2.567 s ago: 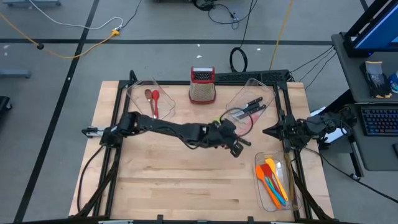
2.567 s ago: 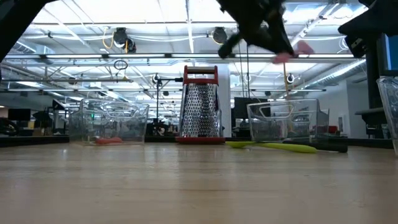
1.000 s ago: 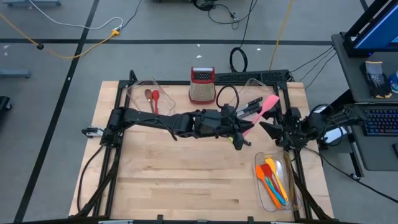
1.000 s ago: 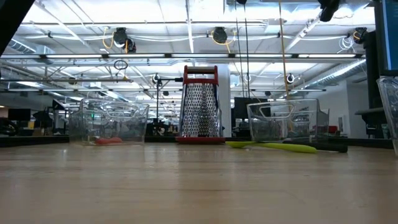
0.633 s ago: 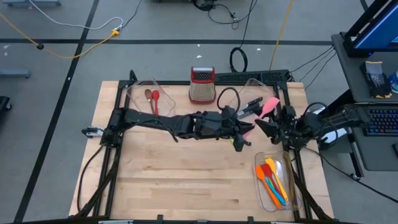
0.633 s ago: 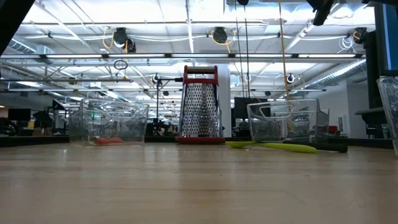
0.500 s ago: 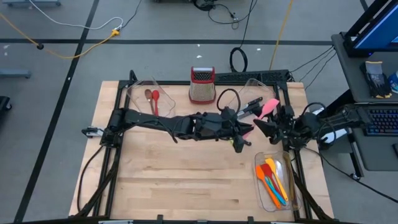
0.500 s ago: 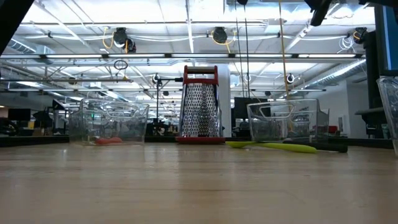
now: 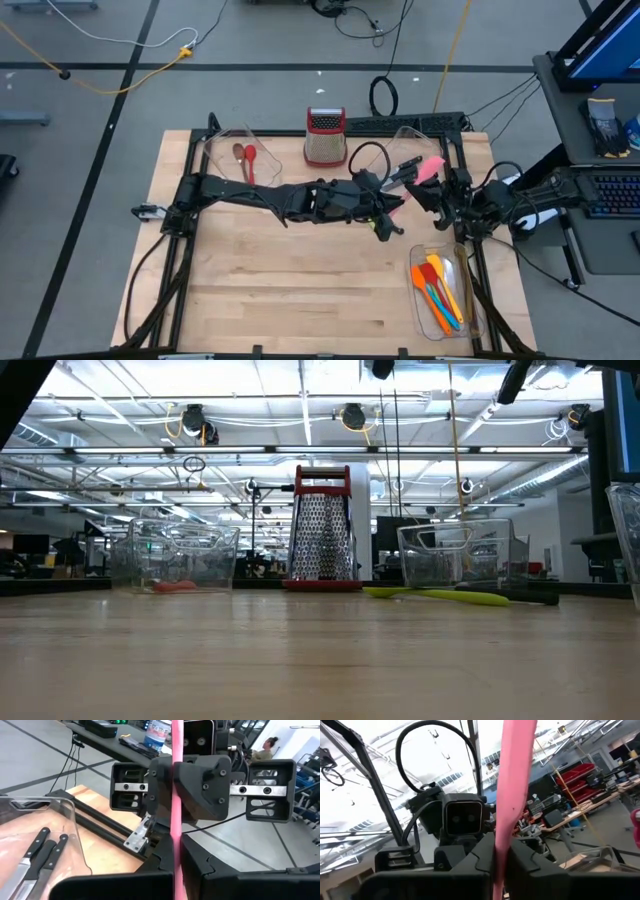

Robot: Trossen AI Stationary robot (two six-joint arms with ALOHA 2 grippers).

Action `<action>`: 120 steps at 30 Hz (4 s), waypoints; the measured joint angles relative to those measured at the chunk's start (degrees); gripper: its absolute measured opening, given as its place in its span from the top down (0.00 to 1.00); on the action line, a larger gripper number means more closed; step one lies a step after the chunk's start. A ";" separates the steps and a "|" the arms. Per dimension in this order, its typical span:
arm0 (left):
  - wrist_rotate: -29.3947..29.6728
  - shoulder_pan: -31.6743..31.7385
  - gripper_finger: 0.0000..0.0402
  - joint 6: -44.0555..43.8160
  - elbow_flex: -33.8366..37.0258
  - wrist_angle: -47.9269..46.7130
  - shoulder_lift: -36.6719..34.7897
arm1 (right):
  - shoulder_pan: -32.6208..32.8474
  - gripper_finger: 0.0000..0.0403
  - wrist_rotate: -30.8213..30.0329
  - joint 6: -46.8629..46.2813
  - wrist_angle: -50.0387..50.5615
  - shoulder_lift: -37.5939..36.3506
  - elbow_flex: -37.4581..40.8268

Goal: Pick & Place Kitchen Items
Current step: Put the pink spatula into the bottom transparent bin

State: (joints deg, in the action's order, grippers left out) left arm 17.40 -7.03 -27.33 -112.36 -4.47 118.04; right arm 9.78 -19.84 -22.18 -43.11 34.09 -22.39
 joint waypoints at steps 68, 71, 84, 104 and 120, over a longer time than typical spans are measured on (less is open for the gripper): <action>17.28 -4.60 0.56 0.98 1.16 -45.02 -10.43 | 6.43 0.98 42.52 -59.62 94.08 -1.44 -29.73; 17.23 -4.11 0.56 1.22 1.16 -45.02 -10.43 | 10.14 0.98 41.94 -62.64 94.67 -1.30 -29.73; 15.81 -1.58 0.56 1.59 1.16 -44.91 -10.43 | 28.87 0.98 33.16 -77.31 83.29 2.22 -21.05; 12.58 -1.99 0.56 3.21 1.18 -44.96 -10.41 | 50.36 0.98 16.63 -100.19 76.98 15.78 -14.51; 12.60 -4.39 0.56 1.66 1.18 -44.98 -10.41 | 50.33 0.97 16.65 -105.93 79.54 26.43 -14.51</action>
State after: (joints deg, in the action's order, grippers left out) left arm 30.00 -11.42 -25.67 -111.18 -49.45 107.63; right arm 60.11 -3.18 -128.11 36.42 60.51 -36.91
